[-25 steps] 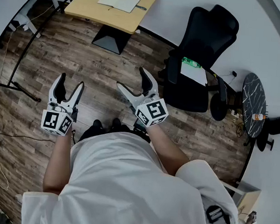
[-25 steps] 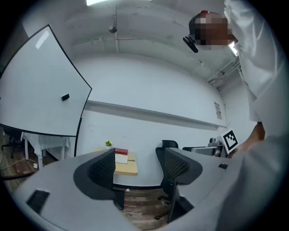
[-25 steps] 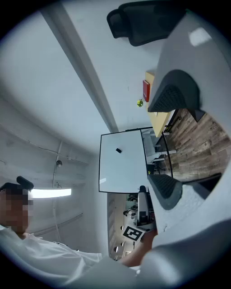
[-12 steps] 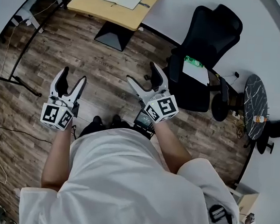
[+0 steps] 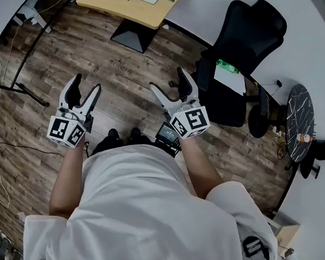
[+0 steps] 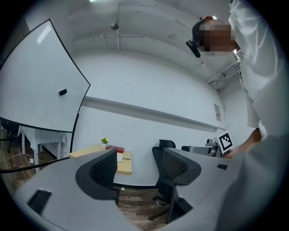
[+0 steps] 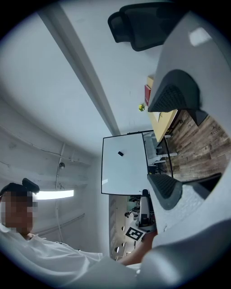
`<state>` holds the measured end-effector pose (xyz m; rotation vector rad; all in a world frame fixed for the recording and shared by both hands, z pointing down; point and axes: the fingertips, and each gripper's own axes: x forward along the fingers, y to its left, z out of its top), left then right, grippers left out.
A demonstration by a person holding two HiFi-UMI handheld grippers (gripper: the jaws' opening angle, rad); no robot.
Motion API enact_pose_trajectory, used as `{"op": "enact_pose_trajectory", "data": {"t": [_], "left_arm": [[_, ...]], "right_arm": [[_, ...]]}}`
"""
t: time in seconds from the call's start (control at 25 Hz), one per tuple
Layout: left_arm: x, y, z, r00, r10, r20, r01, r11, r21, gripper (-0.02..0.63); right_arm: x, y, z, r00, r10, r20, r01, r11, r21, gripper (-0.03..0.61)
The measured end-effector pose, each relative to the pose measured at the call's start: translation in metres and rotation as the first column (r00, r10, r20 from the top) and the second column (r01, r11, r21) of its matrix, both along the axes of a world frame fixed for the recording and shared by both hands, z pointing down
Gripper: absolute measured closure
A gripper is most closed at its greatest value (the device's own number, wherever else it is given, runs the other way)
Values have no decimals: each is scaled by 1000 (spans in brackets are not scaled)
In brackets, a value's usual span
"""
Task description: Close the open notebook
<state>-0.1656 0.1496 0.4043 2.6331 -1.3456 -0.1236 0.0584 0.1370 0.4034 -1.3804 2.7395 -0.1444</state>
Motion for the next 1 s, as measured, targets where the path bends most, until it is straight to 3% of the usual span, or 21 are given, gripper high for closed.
{"op": "enact_pose_trajectory", "data": {"t": [0.24,0.56,0.76,1.0], "left_arm": [[14,-1,5,999,-24,31,24,1000,2,305],[6,-7,15,998,-50,25,50,998,-31,305],[1,-27,26,999,-46,-16,45,997,-55,307],[-38,-93,31,993,-84,-82,78,995,-68,307]], "right_arm": [[18,-7,11,999,21,34,-20,999,-30,144],[12,-15,21,998,-3,58,6,998,-56,144],[13,-34,24,990,7,142,4,997,-79,144],[-1,-80,30,994,-3,108,15,995,-103,144]]}}
